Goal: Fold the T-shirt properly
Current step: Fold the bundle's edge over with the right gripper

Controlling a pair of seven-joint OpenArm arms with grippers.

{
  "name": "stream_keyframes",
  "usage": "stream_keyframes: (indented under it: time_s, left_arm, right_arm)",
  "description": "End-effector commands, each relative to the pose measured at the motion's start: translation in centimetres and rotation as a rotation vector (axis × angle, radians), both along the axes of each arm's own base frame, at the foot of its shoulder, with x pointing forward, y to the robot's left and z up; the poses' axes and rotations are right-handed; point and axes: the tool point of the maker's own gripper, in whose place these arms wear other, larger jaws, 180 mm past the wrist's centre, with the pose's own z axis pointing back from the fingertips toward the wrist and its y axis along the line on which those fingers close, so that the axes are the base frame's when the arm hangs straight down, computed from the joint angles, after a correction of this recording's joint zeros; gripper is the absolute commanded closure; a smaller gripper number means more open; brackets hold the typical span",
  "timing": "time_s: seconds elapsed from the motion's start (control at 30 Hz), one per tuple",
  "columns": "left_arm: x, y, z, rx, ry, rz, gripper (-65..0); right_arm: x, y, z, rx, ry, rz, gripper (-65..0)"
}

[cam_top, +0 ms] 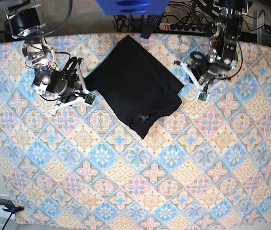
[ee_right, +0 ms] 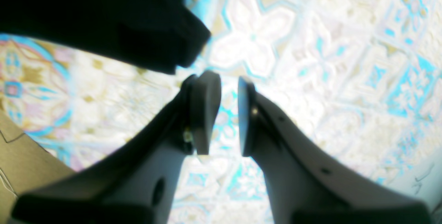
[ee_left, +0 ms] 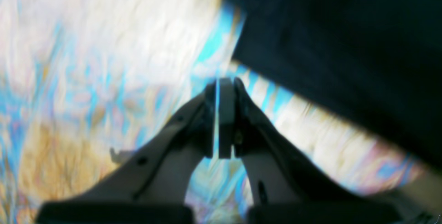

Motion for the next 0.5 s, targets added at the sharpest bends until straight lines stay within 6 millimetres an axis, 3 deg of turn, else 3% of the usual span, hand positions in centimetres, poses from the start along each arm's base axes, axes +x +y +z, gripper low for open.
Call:
stream_keyframes:
  time_s: [0.0,0.1,0.2,0.37,0.47]
  left_arm:
    - [0.7,-0.3,0.9,-0.016,-0.042,-0.005,-0.7]
    - [-0.2,0.8,-0.7,0.003,0.008,0.012,-0.8]
    - [0.0,1.3,-2.8,0.004,0.062,0.036,-0.8]
    - [2.8,-0.4,-4.7,-0.052,0.070,0.075,-0.8]
    - [4.4,-2.7,-5.7,-0.082,0.059,0.052,-0.7]
  right_arm:
    - [1.0,0.6,1.0,0.024,-0.040,0.001,-12.0]
    - [0.9,1.2,1.0,0.040,-0.037,0.002,-12.0]
    - [0.7,3.6,1.9,0.101,-0.057,0.036,-12.0]
    - [0.2,5.7,3.0,0.180,-0.057,0.073,-12.0]
    - [-0.4,6.2,3.1,0.204,-0.047,0.080,-12.0]
